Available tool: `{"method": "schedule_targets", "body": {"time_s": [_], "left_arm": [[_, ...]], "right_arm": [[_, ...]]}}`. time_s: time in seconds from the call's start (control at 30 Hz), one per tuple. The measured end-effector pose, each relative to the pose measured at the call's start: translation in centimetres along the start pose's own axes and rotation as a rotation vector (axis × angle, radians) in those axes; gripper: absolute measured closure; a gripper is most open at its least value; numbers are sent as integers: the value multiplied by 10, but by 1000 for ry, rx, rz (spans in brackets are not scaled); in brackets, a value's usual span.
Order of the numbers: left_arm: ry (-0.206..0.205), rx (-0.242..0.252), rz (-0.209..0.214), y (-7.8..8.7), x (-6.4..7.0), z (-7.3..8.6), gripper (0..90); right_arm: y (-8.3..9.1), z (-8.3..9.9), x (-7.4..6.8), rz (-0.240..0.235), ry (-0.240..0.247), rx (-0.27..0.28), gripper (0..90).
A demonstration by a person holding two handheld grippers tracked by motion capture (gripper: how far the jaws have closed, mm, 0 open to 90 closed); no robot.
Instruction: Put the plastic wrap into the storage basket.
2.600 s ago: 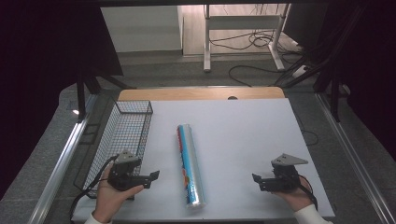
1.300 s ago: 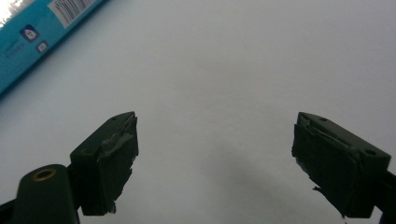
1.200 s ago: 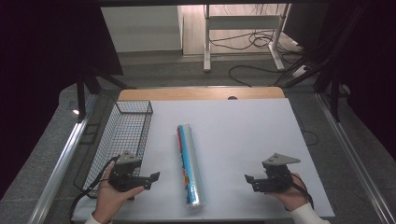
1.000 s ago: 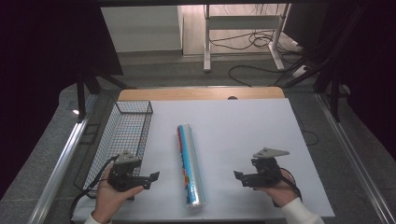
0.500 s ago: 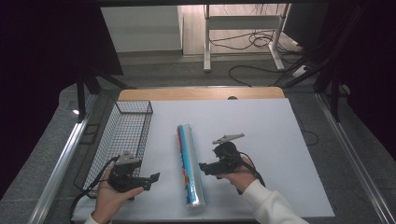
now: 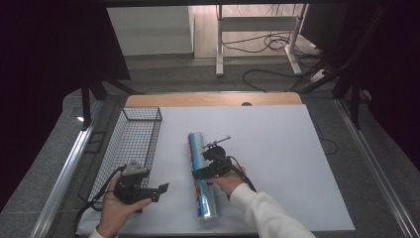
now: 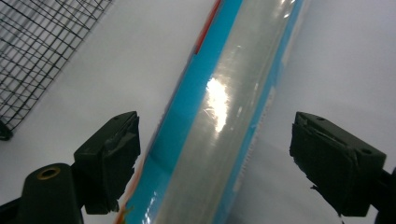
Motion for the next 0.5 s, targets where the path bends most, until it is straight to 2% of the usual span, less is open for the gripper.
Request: {"method": "schedule_targets", "body": {"time_s": [0.1,0.17,0.27,0.33,0.5], "left_arm": [[0,0,0,0,0,0,147],[1,1,1,0,0,0,147],[1,1,1,0,0,0,147],[-1,-1,0,0,0,0,147],[-2,-3,-1,-1,0,1,147]], "right_arm": [[-5,1,-3,17,3,-6,174],[-12,5,-8,29,7,-30,176],[-15,6,-8,48,3,-37,182],[-22,11,-6,70,3,-68,195],[-28,16,-9,75,-10,-102,199]]}}
Point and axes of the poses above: each handheld gripper's, and its own axes: y roughly backward along the jaws, z roughly out of its underside, x roughly to its right, the point moved 8 cm from there along -y, roughly forward along the jaws, and after that the axes turned 9 degrees about x, right-handed, at the moved point
